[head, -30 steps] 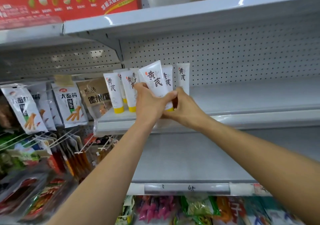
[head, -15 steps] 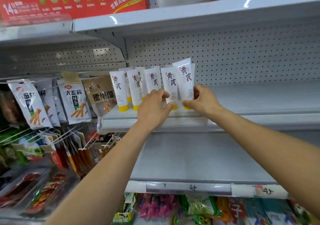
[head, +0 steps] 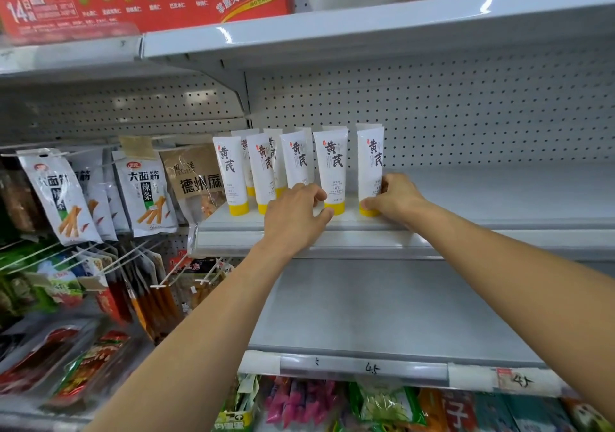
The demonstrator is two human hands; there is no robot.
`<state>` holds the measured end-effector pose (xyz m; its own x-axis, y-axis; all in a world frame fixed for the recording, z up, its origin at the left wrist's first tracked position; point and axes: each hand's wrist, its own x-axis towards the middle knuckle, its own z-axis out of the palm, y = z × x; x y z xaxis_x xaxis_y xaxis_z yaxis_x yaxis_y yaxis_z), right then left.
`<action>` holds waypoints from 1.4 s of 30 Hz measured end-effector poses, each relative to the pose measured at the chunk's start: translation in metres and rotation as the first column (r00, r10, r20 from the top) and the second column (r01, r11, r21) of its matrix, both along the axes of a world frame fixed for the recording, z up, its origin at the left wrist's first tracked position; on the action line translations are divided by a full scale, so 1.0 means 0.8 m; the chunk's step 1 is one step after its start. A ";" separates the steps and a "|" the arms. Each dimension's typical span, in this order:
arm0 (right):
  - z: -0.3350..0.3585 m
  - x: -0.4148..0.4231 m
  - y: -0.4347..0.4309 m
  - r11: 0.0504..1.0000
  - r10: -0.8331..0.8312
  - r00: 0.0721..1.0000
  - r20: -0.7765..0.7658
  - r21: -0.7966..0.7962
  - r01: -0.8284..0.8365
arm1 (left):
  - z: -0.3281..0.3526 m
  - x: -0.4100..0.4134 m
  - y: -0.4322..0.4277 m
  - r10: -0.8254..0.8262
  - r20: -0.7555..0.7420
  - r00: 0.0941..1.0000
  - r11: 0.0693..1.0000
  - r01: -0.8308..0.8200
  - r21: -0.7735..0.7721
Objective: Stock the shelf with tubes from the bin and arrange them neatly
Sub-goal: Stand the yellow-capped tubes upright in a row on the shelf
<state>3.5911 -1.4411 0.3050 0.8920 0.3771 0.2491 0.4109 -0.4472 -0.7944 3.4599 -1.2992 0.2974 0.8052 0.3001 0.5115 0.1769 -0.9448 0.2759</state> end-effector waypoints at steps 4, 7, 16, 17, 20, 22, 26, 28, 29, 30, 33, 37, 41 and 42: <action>0.001 0.005 0.004 1.000 0.003 1.000 -0.018 -0.006 -0.003 | -0.004 0.002 0.005 0.009 0.005 1.000 1.000 -0.009 -0.005; 0.002 0.007 0.006 1.000 0.002 1.000 -0.018 -0.021 -0.002 | -0.004 0.003 0.008 0.016 0.010 1.000 1.000 -0.016 0.002; -0.003 -0.023 -0.011 0.948 -0.113 0.955 0.273 -0.259 0.186 | -0.003 -0.015 0.008 0.011 0.056 0.998 0.998 -0.015 0.062; -0.006 -0.033 -0.015 0.935 -0.117 0.924 0.363 -0.272 0.226 | -0.004 -0.021 0.008 0.002 0.079 0.997 0.998 -0.007 0.063; -0.021 -0.071 -0.027 0.939 -0.042 0.825 0.564 -0.260 0.225 | -0.015 -0.047 0.005 -0.050 0.130 0.990 0.998 0.045 0.040; -0.036 -0.099 -0.029 0.955 0.038 0.781 0.623 -0.253 0.156 | -0.027 -0.067 0.006 -0.070 0.145 0.987 0.997 0.075 -0.029; -0.078 -0.153 -0.017 0.952 0.160 0.771 0.616 -0.301 0.043 | -0.073 -0.117 0.027 -0.048 0.084 0.995 0.993 0.057 -0.107; -0.102 -0.174 -0.004 0.936 0.229 0.785 0.575 -0.352 -0.015 | -0.108 -0.146 0.042 -0.035 -0.009 0.999 0.996 0.034 -0.087; -0.116 -0.184 0.004 0.925 0.262 0.796 0.546 -0.377 -0.047 | -0.128 -0.160 0.050 -0.027 -0.057 0.998 0.996 0.022 -0.088; -0.131 -0.194 0.012 0.914 0.292 0.805 0.517 -0.399 -0.075 | -0.148 -0.173 0.057 -0.020 -0.101 0.995 0.994 0.009 -0.105; -0.185 -0.221 0.038 0.882 0.366 0.825 0.430 -0.442 -0.161 | -0.210 -0.208 0.080 0.017 -0.203 0.979 0.971 -0.064 -0.229; -0.276 -0.252 0.069 0.804 0.462 0.864 0.199 -0.505 -0.314 | -0.300 -0.249 0.107 0.050 -0.335 0.941 0.885 -0.197 -0.422; -0.383 -0.270 0.099 0.685 0.497 0.852 -0.164 -0.528 -0.502 | -0.398 -0.282 0.127 0.057 -0.486 0.872 0.715 -0.376 -0.590; -0.411 -0.273 0.106 0.649 0.502 0.830 -0.242 -0.529 -0.547 | -0.424 -0.289 0.130 0.067 -0.504 0.861 0.663 -0.416 -0.622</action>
